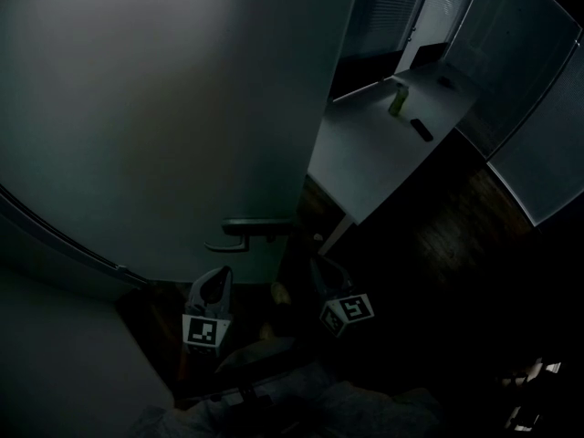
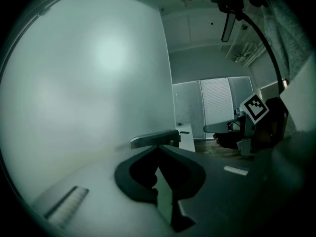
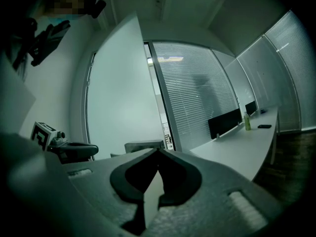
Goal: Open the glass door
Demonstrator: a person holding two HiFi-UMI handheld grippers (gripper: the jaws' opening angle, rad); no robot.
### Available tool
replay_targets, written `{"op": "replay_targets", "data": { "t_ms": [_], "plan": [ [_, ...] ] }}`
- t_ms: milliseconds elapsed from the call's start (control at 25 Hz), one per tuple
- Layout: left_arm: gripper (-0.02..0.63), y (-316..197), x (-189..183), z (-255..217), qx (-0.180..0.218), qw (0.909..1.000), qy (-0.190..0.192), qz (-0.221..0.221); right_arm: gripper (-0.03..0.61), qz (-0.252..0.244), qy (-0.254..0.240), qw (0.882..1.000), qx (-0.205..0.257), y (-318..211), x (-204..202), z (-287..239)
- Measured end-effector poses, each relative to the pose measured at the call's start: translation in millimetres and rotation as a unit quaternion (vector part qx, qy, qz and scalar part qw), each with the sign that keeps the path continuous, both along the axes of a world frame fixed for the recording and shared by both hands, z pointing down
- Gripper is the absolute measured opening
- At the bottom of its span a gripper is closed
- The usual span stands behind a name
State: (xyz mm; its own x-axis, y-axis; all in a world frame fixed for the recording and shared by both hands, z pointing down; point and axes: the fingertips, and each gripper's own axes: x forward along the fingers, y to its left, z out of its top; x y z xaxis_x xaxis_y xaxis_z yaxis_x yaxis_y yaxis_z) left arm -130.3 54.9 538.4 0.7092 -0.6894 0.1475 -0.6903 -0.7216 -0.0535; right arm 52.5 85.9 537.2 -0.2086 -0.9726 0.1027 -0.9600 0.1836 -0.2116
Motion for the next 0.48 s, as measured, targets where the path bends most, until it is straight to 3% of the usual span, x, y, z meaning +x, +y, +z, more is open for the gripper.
{"op": "replay_targets", "data": {
  "t_ms": [480],
  "plan": [
    [0.005, 0.1, 0.0, 0.4, -0.003, 1.0000, -0.004, 0.004, 0.002, -0.001, 0.001, 1.000, -0.004, 0.2, -3.4, -0.2]
  ]
}}
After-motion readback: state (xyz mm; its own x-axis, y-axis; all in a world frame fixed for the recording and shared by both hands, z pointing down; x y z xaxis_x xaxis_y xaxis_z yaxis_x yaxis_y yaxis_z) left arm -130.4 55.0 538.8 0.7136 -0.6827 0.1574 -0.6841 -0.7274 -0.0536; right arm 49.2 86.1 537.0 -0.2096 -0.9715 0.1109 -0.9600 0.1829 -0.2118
